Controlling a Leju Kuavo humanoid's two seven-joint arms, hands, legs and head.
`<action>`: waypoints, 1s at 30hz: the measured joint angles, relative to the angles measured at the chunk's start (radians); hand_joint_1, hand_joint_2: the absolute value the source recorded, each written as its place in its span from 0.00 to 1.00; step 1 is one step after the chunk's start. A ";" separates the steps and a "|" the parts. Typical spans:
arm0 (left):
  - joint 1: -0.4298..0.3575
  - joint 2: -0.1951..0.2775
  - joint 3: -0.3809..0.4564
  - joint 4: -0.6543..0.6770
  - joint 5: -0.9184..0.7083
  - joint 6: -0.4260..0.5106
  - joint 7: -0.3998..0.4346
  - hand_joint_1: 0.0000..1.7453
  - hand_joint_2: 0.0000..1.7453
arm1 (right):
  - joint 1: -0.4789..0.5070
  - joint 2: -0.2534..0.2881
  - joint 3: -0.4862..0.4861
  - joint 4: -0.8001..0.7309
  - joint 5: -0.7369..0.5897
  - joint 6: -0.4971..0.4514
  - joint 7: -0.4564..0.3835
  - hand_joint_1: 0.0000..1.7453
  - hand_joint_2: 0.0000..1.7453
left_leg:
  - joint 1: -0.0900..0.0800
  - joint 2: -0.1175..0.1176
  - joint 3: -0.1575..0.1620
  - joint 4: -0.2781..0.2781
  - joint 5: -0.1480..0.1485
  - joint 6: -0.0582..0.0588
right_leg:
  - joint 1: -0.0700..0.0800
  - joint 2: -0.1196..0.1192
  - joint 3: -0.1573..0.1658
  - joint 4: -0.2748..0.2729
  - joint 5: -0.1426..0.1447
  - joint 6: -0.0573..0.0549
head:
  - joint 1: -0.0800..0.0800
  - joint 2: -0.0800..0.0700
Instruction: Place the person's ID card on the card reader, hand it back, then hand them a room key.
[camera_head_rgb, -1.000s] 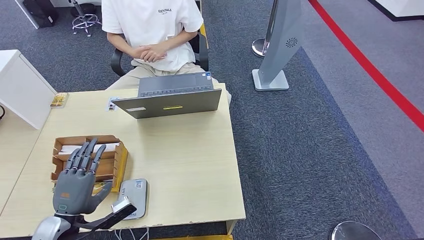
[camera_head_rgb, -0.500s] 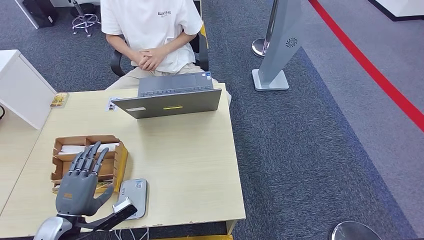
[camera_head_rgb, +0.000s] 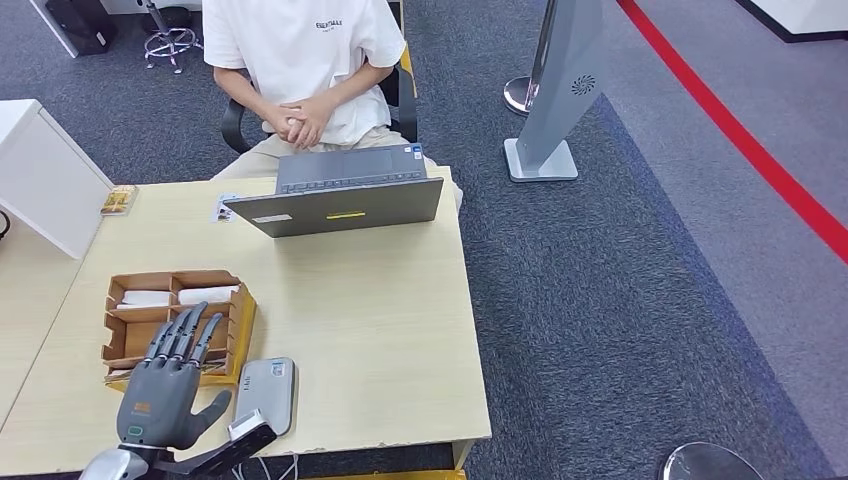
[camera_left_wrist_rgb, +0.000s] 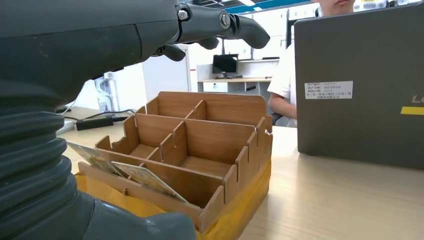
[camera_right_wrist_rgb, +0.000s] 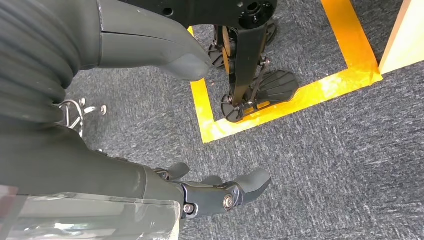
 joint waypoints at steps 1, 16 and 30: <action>0.004 0.001 0.000 0.000 0.002 0.002 0.001 0.00 1.00 | 0.000 0.000 0.000 0.000 0.000 0.000 0.000 0.00 1.00 | 0.000 0.000 0.000 0.000 0.000 0.000 | 0.000 0.000 0.000 0.000 0.000 0.000 | 0.000 0.000; 0.033 0.007 0.005 0.000 0.015 0.036 0.030 0.00 1.00 | 0.000 0.000 -0.002 0.000 0.013 0.001 0.000 0.00 1.00 | 0.000 0.000 0.000 0.000 0.000 0.000 | 0.000 0.000 0.000 0.000 0.000 0.000 | 0.000 0.000; 0.042 0.007 0.042 0.000 0.002 0.063 0.052 0.00 1.00 | 0.000 0.000 -0.002 0.000 0.021 0.000 0.000 0.00 1.00 | 0.000 0.000 0.000 0.000 0.000 0.000 | 0.000 0.000 0.000 0.000 0.000 0.000 | 0.000 0.000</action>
